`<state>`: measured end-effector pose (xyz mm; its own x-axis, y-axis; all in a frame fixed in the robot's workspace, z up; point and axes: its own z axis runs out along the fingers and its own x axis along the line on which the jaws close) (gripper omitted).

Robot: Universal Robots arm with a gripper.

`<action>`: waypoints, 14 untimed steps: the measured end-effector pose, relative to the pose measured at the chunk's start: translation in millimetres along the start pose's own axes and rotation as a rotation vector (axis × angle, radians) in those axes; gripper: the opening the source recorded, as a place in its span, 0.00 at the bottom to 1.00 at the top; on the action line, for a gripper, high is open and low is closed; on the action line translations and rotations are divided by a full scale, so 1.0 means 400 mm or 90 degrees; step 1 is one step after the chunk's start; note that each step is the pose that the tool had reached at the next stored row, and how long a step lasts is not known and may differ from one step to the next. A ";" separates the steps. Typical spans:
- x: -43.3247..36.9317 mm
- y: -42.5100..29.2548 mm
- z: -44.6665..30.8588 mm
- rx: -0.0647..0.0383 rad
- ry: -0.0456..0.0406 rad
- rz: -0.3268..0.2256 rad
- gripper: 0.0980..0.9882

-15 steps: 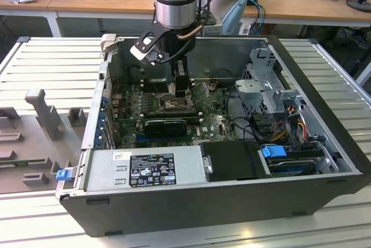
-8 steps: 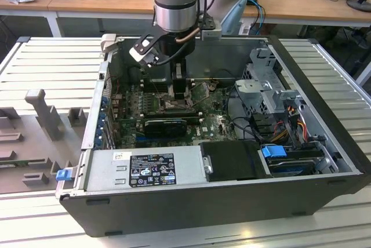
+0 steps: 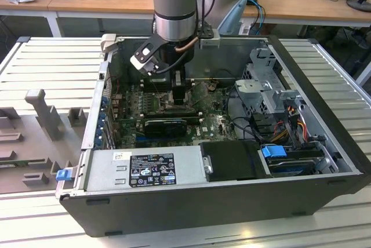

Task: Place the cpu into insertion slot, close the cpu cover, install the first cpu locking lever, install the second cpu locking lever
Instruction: 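Place the cpu into insertion slot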

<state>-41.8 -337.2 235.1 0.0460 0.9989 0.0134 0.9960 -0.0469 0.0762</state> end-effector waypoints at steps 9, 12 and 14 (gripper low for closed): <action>0.022 -0.021 0.039 0.000 0.0009 -0.012 0.48; 0.029 -0.023 0.055 0.001 0.0014 -0.019 0.48; 0.035 -0.024 0.061 0.001 0.0022 -0.028 0.48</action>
<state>-48.8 -322.4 210.3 0.0023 0.9999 0.0136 0.9971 -0.0033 0.0760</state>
